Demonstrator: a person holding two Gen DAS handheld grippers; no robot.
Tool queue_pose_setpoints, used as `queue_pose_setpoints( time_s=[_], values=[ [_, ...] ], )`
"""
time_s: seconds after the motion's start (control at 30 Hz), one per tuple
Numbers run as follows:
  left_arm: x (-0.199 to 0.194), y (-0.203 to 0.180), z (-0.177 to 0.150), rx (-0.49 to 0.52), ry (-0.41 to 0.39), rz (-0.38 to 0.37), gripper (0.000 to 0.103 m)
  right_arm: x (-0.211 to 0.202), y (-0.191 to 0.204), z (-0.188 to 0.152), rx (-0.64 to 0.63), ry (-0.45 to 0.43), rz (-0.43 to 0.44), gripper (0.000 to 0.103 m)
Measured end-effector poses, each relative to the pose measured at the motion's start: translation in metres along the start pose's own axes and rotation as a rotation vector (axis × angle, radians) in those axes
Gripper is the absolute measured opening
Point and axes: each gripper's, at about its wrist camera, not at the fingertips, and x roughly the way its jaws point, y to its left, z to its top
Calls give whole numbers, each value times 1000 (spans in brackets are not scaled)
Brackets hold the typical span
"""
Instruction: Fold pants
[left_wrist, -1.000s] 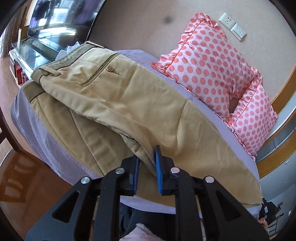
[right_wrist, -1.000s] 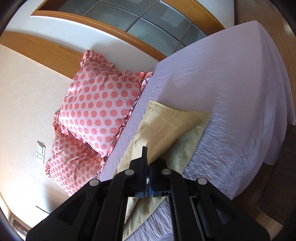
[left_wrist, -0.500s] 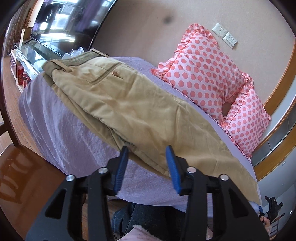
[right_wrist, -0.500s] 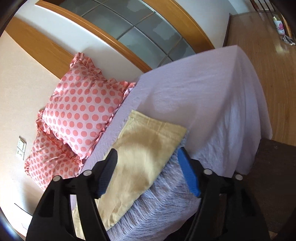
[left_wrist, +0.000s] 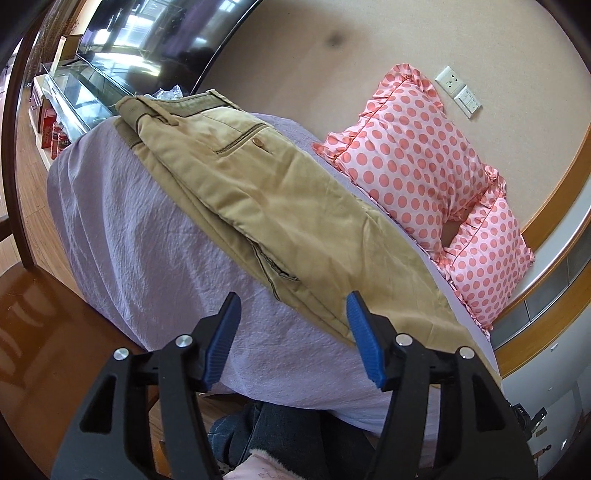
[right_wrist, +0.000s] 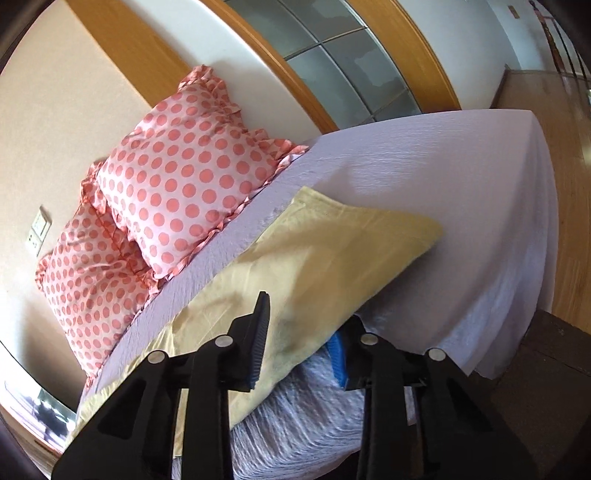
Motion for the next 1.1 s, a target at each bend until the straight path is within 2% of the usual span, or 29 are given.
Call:
queue_pose_setpoints(
  time_s=[0.1,0.17,0.2,0.27,0.33,0.43,0.53,0.6,0.63,0.7,0.73,0.8,0.87,0.9,1.0,1.1],
  values=[
    [1,0,-2,-1,-1,-18,61,2,12,-8,-92,-47,-69,23],
    [0,1,-2,-3,-3,-26,62,1,12,-8,-105,-55,-54,6],
    [0,2,-1,-5,-5,-29,62,2,14,-6,-114,-52,-27,6],
    [0,3,-1,-7,-10,-39,63,3,29,-3,-176,-71,-35,6],
    [-1,3,-2,-4,-18,-48,66,7,48,1,-208,-70,12,6],
    [-2,3,-2,-1,-19,-46,69,11,96,3,-260,-64,139,5],
    [-5,2,-4,6,-29,-32,73,10,165,-11,-344,-27,328,5],
    [-7,0,-5,19,-35,-29,76,5,215,-35,-422,37,485,5],
    [-8,-1,-5,26,-38,-21,81,2,237,-51,-463,82,551,5],
    [-9,-4,-7,45,-42,-6,87,-2,281,-98,-584,224,675,6],
    [-9,-6,-8,55,-38,-6,89,-3,299,-124,-662,315,704,8],
    [-9,-9,-9,76,-32,-20,90,-4,323,-175,-818,470,709,28],
    [-9,-13,-9,104,-23,-41,93,-9,325,-201,-895,501,670,74],
    [-8,-16,-10,120,-21,-44,94,-12,322,-205,-896,492,671,80],
    [0,-24,-11,155,-3,-62,94,-19,309,-193,-821,498,706,82],
    [13,-30,-11,165,29,-72,94,-17,305,-176,-757,479,685,87]
  ],
)
